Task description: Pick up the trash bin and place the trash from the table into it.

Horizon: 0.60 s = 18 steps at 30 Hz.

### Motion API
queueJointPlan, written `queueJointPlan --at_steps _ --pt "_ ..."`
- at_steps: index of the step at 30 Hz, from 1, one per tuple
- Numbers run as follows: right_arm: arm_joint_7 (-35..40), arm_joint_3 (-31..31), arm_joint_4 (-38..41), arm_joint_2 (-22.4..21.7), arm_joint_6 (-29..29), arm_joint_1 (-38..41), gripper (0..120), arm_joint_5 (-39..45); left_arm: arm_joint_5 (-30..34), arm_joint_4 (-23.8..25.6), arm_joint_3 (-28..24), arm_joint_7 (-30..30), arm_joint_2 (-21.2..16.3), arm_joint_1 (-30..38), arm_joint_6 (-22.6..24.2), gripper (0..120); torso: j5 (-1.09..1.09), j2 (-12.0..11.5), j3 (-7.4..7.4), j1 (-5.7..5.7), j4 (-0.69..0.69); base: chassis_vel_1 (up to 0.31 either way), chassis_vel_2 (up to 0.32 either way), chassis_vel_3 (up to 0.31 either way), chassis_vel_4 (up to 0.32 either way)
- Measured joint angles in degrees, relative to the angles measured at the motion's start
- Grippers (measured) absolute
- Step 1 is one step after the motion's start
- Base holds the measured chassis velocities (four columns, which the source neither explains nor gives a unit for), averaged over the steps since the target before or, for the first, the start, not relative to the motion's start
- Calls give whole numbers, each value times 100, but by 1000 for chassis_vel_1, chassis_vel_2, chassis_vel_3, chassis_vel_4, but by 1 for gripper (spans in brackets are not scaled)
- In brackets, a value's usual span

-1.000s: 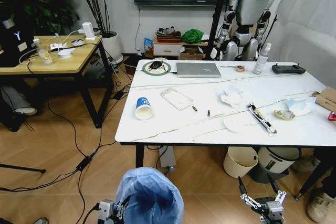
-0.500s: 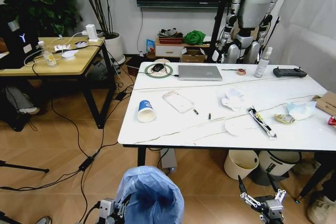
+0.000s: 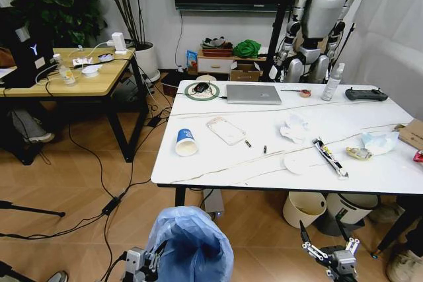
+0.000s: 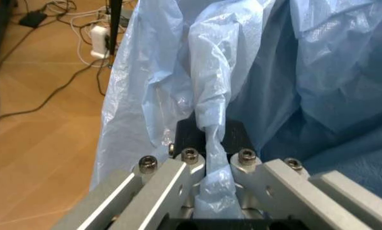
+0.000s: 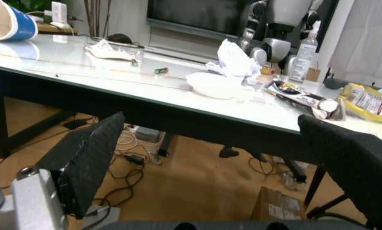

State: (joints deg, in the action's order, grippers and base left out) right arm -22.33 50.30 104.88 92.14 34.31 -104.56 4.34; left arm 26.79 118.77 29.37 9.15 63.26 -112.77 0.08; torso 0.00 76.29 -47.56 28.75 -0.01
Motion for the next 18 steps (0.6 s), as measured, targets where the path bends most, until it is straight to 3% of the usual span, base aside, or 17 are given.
queueJointPlan --at_steps 18 --pt "107 -210 328 0 -481 6 100 365 -51 183 110 -125 202 84 653 0 -1 -51 29 -23 1 0 0 0 0"
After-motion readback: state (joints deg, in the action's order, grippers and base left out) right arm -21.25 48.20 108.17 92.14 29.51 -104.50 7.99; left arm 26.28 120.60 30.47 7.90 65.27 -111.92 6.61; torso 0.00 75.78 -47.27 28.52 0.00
